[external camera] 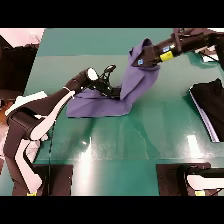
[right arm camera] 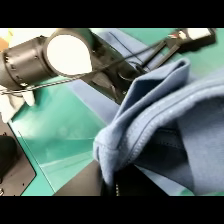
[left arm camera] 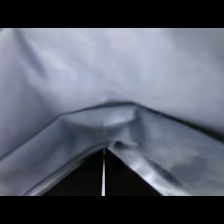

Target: Fold the shirts.

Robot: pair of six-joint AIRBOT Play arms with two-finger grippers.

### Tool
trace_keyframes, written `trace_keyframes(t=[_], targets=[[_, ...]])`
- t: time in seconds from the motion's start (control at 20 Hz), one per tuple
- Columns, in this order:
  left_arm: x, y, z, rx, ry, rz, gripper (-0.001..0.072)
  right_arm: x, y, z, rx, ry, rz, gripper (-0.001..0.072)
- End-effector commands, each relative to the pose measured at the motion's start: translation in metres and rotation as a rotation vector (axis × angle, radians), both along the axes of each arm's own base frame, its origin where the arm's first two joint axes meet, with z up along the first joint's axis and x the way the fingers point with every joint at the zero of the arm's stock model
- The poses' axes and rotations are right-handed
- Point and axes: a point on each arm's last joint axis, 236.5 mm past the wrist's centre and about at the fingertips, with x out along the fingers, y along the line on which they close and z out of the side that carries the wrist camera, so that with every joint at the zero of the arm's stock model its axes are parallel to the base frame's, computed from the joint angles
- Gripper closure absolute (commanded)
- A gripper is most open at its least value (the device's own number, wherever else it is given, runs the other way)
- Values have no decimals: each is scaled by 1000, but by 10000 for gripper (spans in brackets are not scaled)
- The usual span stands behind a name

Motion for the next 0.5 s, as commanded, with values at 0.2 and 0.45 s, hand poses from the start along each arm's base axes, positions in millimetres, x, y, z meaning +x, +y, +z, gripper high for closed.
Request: trace_keyframes(t=[0.2, 0.45], targets=[[24, 85, 60, 50, -82, -3, 684, 1, 67, -21, 0, 5, 131, 702], [31, 189, 141, 110, -201, 73, 683, -8, 135, -73, -1, -16, 243, 701]])
